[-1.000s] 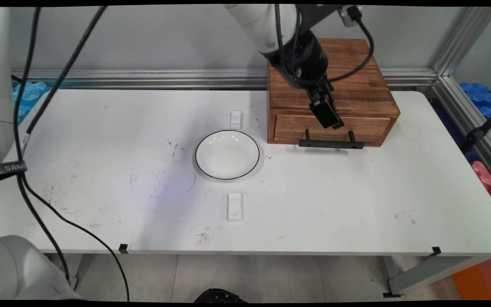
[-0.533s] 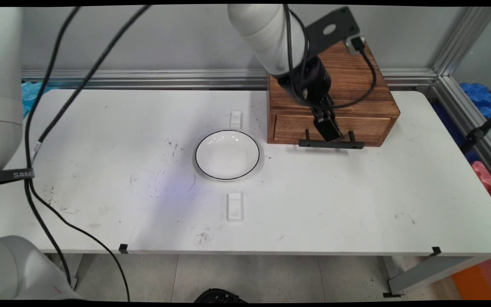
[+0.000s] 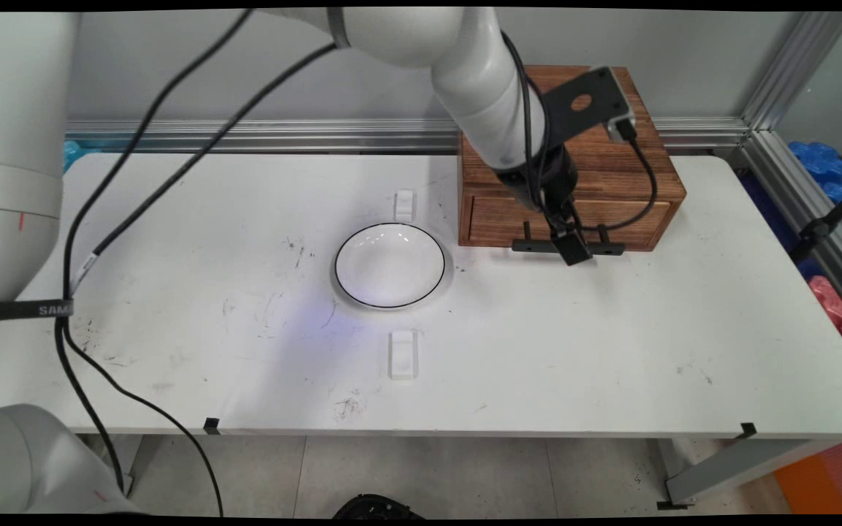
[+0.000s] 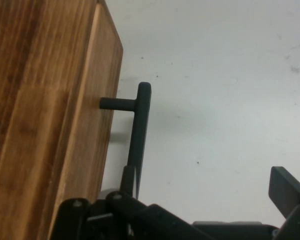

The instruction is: Open the drawer

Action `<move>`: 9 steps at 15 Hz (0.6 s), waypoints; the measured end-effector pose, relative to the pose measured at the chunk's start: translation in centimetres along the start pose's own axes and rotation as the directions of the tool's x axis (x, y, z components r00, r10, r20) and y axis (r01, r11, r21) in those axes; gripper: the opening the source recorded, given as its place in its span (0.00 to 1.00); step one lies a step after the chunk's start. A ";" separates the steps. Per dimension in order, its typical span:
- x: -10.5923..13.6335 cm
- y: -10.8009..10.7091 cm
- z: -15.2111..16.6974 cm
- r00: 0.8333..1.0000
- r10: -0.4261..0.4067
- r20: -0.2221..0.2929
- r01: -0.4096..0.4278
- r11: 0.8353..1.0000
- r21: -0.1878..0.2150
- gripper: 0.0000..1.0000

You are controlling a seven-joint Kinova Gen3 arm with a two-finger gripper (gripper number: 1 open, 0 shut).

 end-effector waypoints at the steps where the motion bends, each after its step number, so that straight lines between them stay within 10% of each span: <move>1: -0.1 0.1 0.6 1.000 0.000 0.004 0.000 1.000 0.002 1.00; 9: -1.1 -0.3 5.4 0.999 0.016 0.044 -0.018 0.999 0.039 1.00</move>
